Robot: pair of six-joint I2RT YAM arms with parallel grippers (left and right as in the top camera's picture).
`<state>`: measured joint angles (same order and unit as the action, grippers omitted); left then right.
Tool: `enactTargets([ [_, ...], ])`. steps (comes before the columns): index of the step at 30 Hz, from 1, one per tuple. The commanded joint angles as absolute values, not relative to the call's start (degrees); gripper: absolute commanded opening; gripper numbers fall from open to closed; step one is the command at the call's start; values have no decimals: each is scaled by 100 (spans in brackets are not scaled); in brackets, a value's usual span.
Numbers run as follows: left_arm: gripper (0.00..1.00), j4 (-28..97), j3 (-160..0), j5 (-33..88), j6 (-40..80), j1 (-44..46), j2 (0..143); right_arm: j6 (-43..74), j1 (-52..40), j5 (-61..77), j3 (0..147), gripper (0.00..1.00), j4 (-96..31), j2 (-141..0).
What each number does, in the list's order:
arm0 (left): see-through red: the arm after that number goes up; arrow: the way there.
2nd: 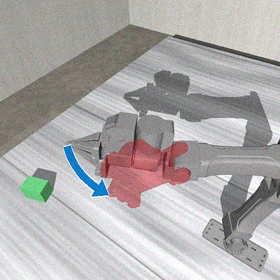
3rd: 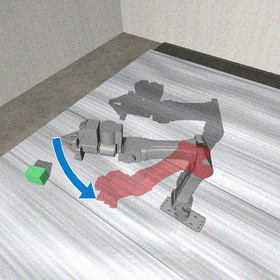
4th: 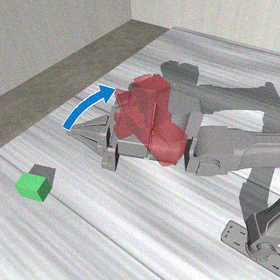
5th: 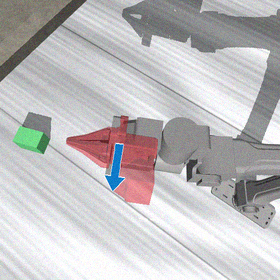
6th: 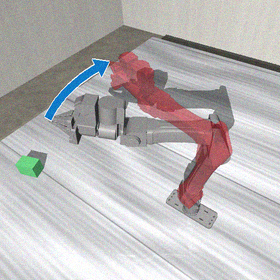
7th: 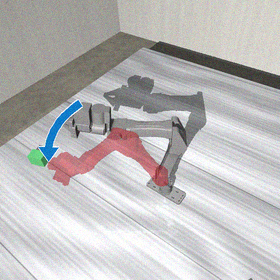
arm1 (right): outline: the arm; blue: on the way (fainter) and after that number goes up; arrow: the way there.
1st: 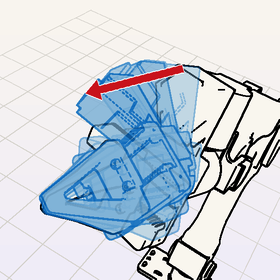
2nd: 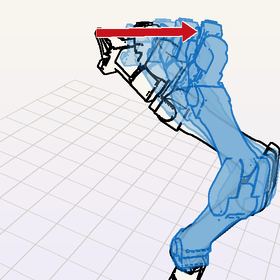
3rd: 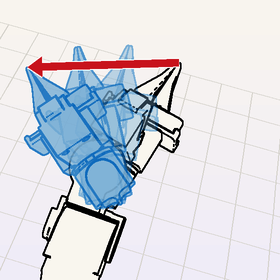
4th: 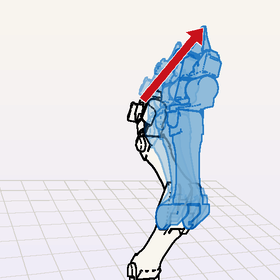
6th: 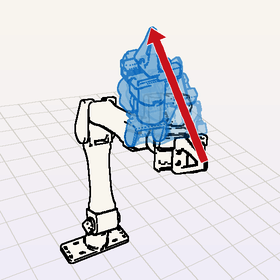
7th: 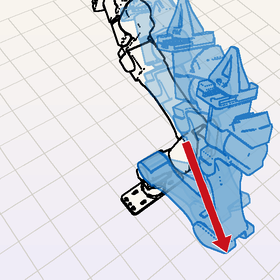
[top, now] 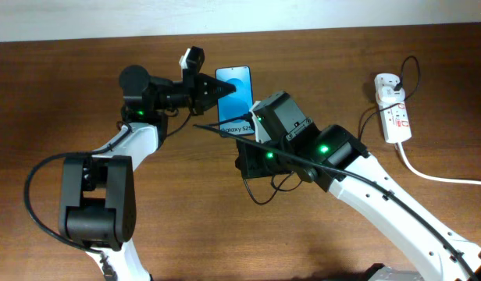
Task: Plug charger to phone and switch on socket
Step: 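Push the USB-C plug into the phone's bottom port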
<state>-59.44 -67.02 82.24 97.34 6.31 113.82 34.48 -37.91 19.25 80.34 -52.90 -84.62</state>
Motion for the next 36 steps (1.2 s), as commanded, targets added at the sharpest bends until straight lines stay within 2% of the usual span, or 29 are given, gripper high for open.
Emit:
enactTargets([
  [1,0,-6001,-6838,8377,9679,624,11356,3435,-3780,1798,8018,4,-5288,-8464],
  [9,0,-6001,-6838,8512,9677,624,11356,3433,-3780,1723,8018,4,-4790,-8464],
  [15,0,-6003,-6838,8726,9647,624,11356,3430,-3780,810,8018,6,-4713,-8464],
  [18,0,-6003,-6836,8770,9612,624,11356,3433,-3780,419,8018,15,-4709,-8464],
  [24,0,-6003,-6836,8770,9612,624,11356,3433,-3780,228,8018,18,-4617,-8464],
  [27,0,-6001,-6836,8713,9463,624,11356,3433,-3785,401,8018,32,-4698,-8464],
  [31,0,-6001,-6836,8586,9244,624,11356,3433,-3785,714,8018,36,-4908,-8464],
  [33,0,-6001,-6836,8425,9155,624,11356,3435,-3787,974,8018,50,-5013,-8464],
  [36,0,-5999,-6836,8278,8949,624,11356,3437,-3787,1059,8018,51,-5188,-8464],
])
